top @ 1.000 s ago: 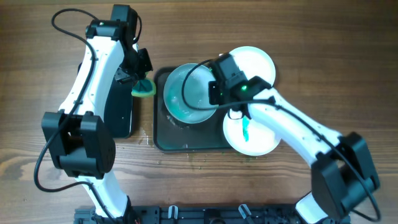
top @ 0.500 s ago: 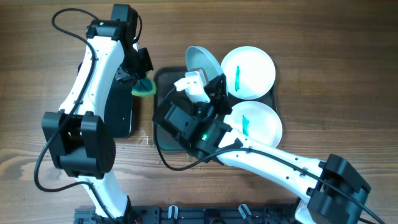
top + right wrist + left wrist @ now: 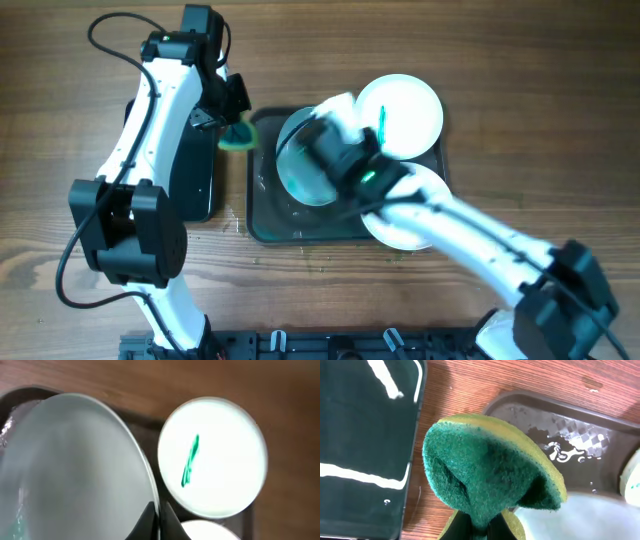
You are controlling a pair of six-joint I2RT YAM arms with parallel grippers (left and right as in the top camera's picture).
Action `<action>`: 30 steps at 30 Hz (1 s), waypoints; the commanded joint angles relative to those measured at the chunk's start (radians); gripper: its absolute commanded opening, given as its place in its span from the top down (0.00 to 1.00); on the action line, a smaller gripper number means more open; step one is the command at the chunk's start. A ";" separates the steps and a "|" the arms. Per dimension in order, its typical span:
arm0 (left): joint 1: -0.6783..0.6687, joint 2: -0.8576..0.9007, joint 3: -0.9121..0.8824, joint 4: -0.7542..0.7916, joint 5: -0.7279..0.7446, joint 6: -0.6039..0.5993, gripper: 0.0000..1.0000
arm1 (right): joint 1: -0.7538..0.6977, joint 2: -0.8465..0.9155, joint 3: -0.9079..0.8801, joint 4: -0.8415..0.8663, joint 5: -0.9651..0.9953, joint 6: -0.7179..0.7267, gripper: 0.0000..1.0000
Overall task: Clean dirty plates on tray and stack at the side
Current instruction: 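Lift the cleaned plate with the right gripper and place it right of the tray, then grasp the lower-right plate with the right gripper and drag it to tray center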
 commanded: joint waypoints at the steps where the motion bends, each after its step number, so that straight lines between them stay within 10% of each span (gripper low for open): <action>1: -0.044 -0.032 0.018 0.014 0.030 0.012 0.96 | -0.285 -0.104 0.008 -0.032 -0.573 0.061 0.96; 12: -0.091 -0.032 0.018 0.031 0.030 0.012 0.96 | -1.136 -0.144 -0.130 -0.186 -0.601 0.132 0.96; 21: -0.091 -0.032 0.018 0.030 0.030 0.012 0.96 | -1.175 -0.144 -0.481 0.241 -0.410 0.148 0.91; 24: -0.091 -0.032 0.018 0.031 0.030 0.012 0.96 | -1.175 -0.145 -0.459 0.169 -0.543 0.092 0.54; 30: -0.108 -0.032 0.018 0.030 0.030 0.012 0.96 | -1.129 -0.163 -0.263 -0.246 -0.936 -0.169 0.52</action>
